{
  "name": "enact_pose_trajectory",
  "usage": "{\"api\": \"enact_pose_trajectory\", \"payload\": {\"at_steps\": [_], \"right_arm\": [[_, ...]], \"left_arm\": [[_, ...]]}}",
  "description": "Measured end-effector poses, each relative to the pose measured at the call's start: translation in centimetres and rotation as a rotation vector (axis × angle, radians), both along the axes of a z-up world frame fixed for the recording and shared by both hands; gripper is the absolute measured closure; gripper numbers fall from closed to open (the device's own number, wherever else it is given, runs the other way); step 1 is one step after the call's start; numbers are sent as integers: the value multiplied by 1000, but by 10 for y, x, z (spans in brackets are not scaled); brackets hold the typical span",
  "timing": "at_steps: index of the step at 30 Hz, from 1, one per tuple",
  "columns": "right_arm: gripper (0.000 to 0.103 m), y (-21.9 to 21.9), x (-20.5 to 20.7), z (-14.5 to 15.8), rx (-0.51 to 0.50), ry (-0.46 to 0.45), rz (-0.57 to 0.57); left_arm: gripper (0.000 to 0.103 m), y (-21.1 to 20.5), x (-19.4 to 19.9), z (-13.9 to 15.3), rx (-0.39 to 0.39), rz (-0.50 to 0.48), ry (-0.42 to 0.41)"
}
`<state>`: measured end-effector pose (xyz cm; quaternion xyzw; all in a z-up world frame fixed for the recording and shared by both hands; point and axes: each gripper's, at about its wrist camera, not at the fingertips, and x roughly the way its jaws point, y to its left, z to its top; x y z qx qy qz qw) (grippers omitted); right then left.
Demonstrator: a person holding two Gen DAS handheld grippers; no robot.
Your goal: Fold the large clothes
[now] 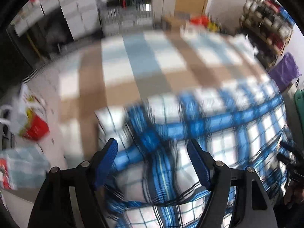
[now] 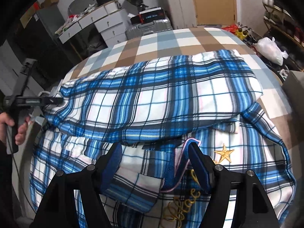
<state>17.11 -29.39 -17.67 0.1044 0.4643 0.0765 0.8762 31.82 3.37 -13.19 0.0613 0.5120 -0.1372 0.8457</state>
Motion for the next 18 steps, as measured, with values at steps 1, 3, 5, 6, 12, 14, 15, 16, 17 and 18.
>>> {"api": "enact_pose_trajectory", "payload": {"at_steps": [1,3,5,6,12,14,15,16,17,18], "right_arm": [[31,-5,0,2,18,0,-12],[31,-11,1,3,44,3,-31],[31,-17,3,3,66,8,-54],[31,-18,3,2,68,10,-58],[31,-21,4,-3,78,37,-67],[31,-21,4,-3,86,41,-63],[31,-20,4,-3,91,43,-60],[31,-20,4,-3,94,45,-58],[31,-20,3,0,104,40,-55],[31,-21,2,3,111,25,-49]], "left_arm": [[31,1,-1,16,-50,16,-42],[31,-2,3,25,-125,18,-43],[31,-9,6,18,-180,-1,-22],[31,-13,6,9,-193,-10,2],[32,-28,8,-58,-121,-22,162],[32,-15,12,-59,-197,48,204],[32,-9,14,-55,-225,69,222],[32,-4,16,-48,-241,83,227],[32,2,20,-43,-232,100,209],[30,11,22,-30,-212,133,154]]}}
